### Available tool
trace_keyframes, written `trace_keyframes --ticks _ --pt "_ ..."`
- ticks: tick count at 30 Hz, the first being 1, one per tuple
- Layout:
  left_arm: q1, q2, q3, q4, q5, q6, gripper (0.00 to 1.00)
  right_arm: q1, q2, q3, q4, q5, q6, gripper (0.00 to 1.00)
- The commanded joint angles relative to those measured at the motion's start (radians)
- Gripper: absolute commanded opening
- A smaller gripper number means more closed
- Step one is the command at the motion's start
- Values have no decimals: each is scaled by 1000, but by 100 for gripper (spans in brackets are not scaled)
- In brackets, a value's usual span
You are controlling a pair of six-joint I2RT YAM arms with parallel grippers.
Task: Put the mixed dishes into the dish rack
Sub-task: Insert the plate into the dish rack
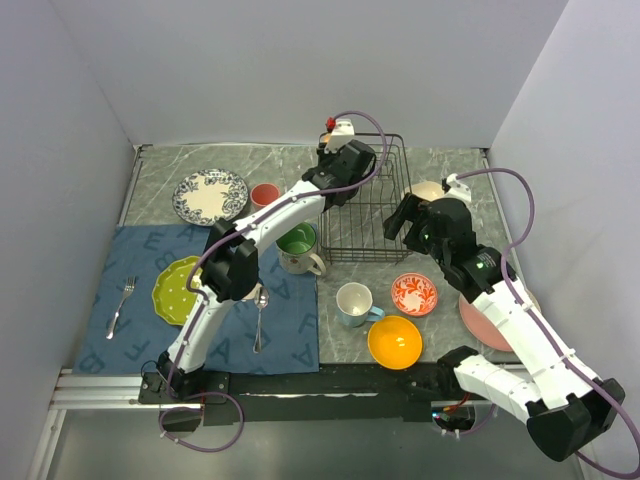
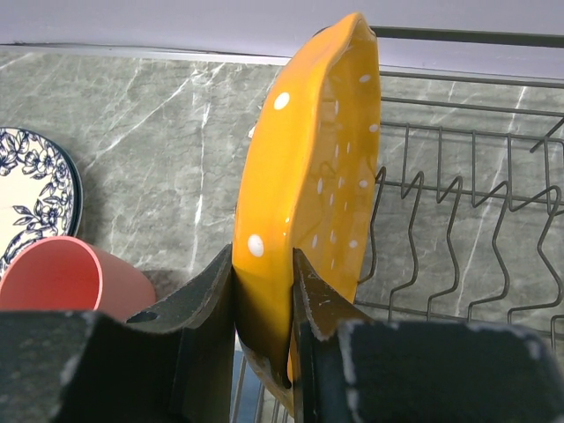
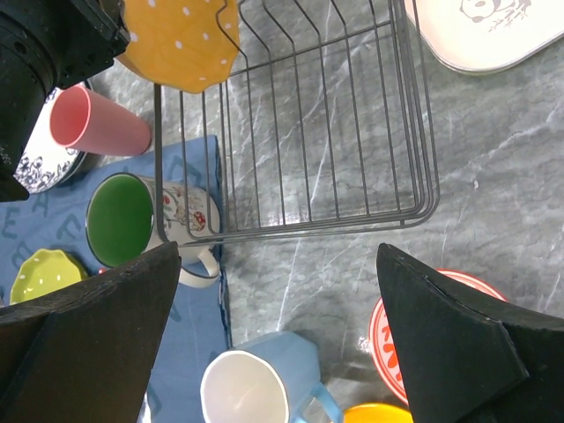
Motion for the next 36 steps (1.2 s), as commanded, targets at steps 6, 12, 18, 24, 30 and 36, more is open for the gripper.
trace_keyframes --ticks 6,12,18,24,30,36 --pt "-1 21 60 129 25 67 1 -13 -16 -23 20 -5 18 100" --pt "-3 22 34 164 38 105 24 -19 -13 -26 23 -14 18 100" --pt "-3 42 40 168 68 102 43 -19 -9 -30 26 -16 21 100" --pt "-3 55 41 157 78 85 50 -25 -9 -34 24 -16 20 100" --pt "-3 45 40 145 65 72 59 -27 -10 -33 24 -22 20 100" --pt "-1 -16 15 144 32 59 90 -31 -10 -19 24 -31 12 100"
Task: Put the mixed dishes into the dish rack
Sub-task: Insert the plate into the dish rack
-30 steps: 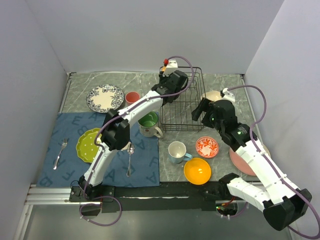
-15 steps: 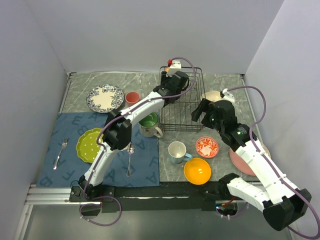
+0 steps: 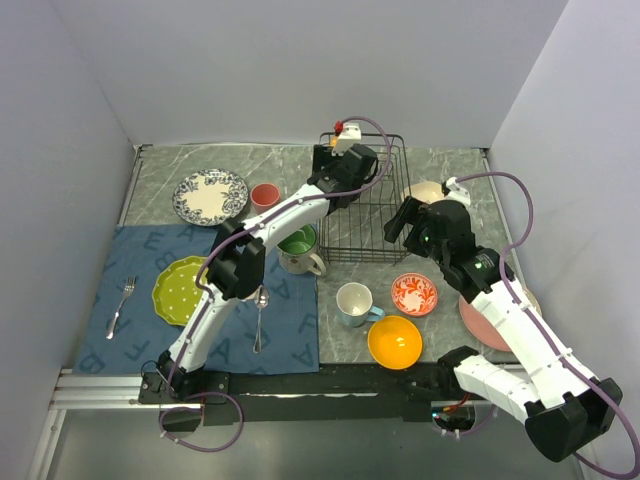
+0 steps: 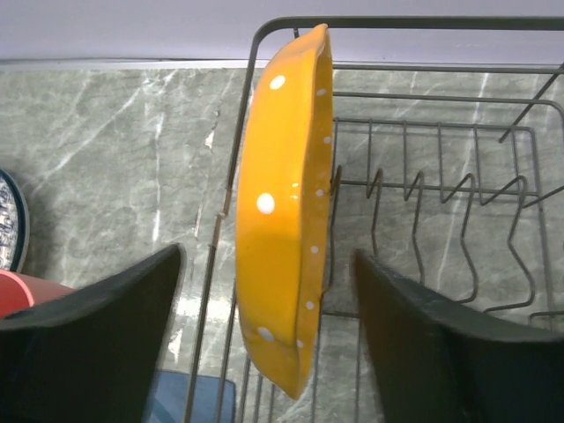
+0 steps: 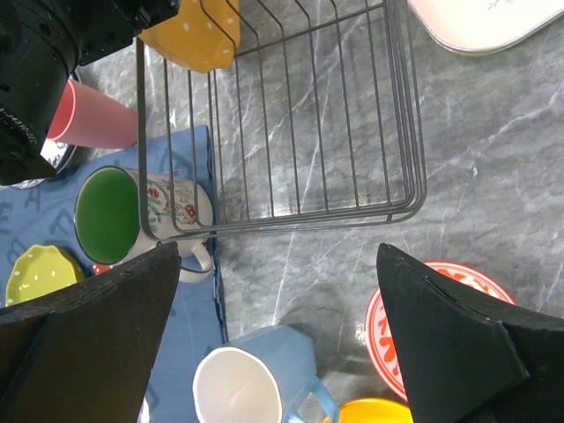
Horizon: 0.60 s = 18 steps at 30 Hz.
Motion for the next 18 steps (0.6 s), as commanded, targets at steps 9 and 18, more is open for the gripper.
trace_keyframes --ticks 9,18 --pt "11 -263 -84 18 59 -23 97 -14 12 67 9 -8 -25 100" --pt "273 -627 -546 129 535 -278 97 -19 32 112 24 -47 -59 100"
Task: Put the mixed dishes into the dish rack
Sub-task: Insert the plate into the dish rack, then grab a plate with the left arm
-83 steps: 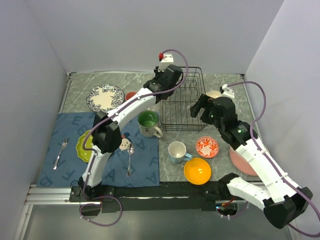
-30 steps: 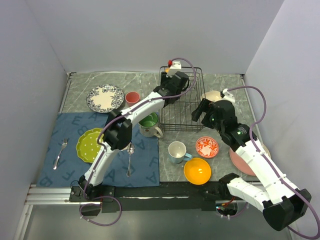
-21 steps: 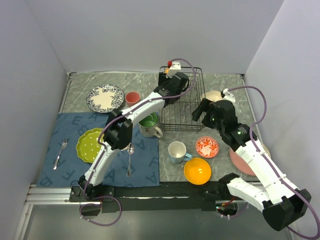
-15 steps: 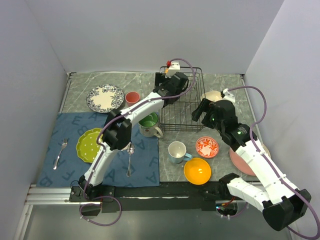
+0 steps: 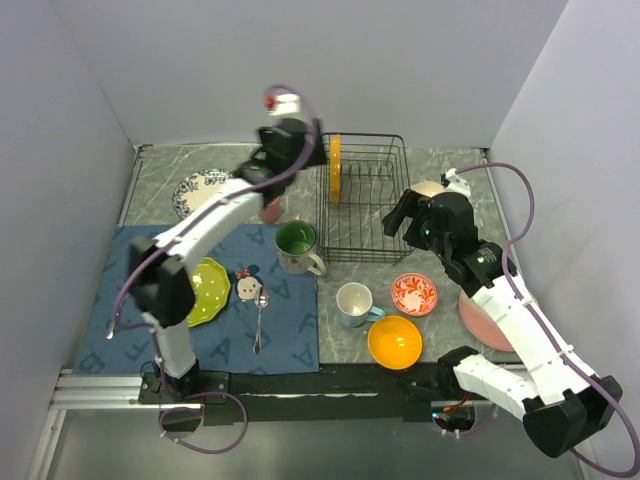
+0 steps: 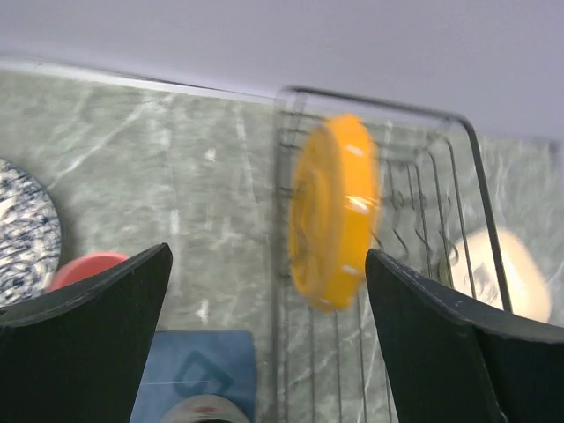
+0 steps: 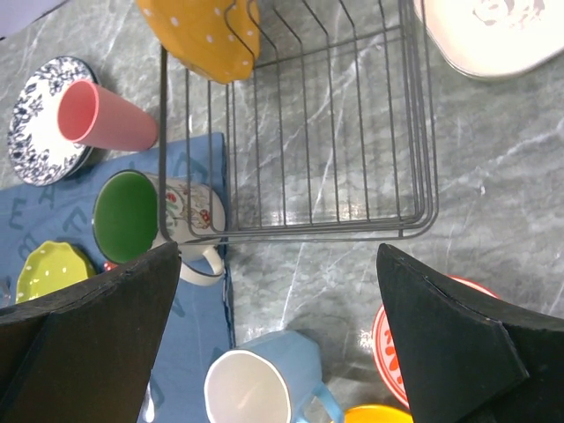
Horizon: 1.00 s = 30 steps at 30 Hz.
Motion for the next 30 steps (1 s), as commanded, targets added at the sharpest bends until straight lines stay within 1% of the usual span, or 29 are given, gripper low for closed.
trace_keyframes --ticks 1,2,4,5,7,8,12,17,22,30 --pt "189 -194 -231 84 272 -208 97 -7 4 51 34 -22 -19 100" --pt "241 -222 -274 93 277 -223 97 -7 7 51 37 -37 -17 100" --pt "280 -297 -380 105 242 -257 97 -9 22 51 44 -45 -11 100" --pt "315 -318 -409 102 226 -263 97 -9 27 50 46 -51 -11 100" --pt "345 -367 -472 85 182 -292 97 -7 42 51 48 -60 -3 100" --pt "379 -378 -489 56 133 -312 97 -9 47 51 48 -63 -2 100" --pt "461 -409 -575 27 85 -426 97 -10 58 48 52 -71 1 100" --pt "552 -368 -655 30 97 -483 97 -10 52 47 51 -91 -8 100" --pt "637 -277 -684 21 166 -529 97 -10 30 30 49 -76 -14 100" --pt "649 -184 -689 30 154 -541 97 -20 33 28 46 -70 -17 100"
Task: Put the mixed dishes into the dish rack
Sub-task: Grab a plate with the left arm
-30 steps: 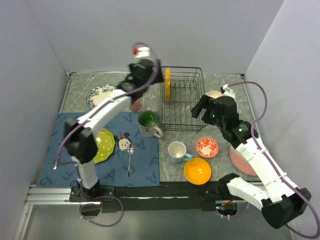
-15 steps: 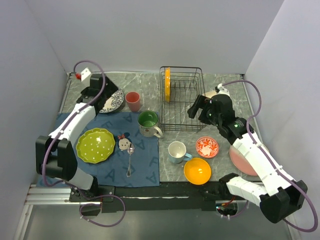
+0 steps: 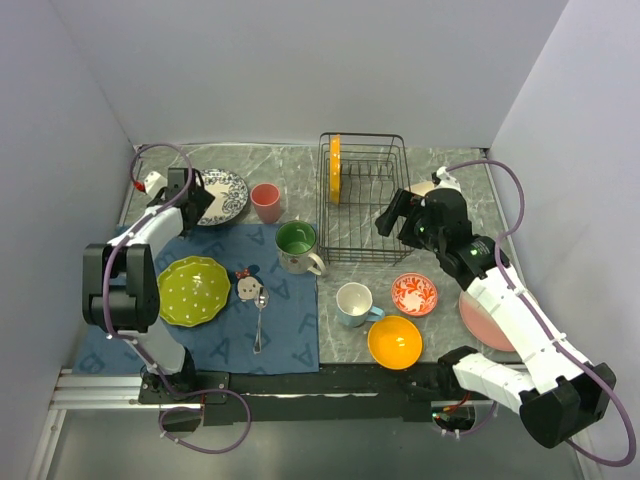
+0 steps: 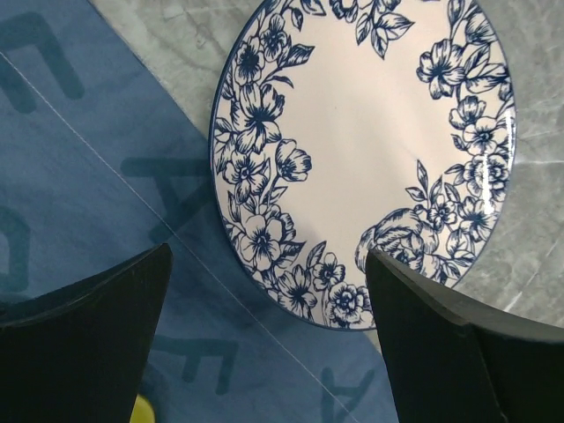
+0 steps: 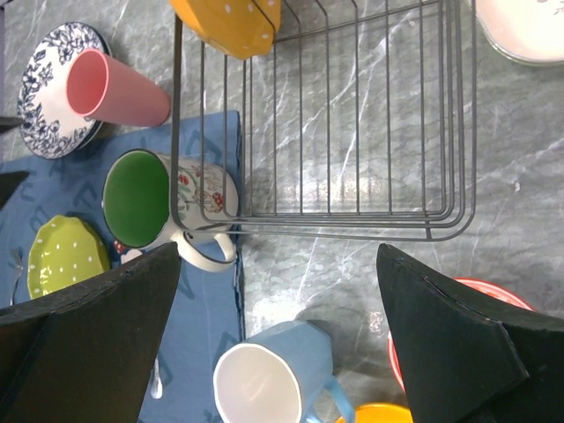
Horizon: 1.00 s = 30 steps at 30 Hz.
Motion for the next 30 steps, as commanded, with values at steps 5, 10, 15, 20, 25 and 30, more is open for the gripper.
trace_keyframes --ticks 5,10,15,20,25,30 --pt "7 75 -12 61 40 -20 90 -18 -19 20 27 15 -10 100" --pt "7 87 -34 82 39 -19 76 -21 -19 17 27 16 -9 100" --pt "7 98 -63 111 62 -28 73 -22 -17 16 25 16 -4 100" --pt "7 109 -71 125 62 -29 62 -24 -20 10 25 19 -1 100" --pt "7 101 -78 128 57 -34 45 -25 -20 10 27 21 1 100" --pt "7 43 -130 151 46 -56 33 -25 -13 7 33 16 4 99"
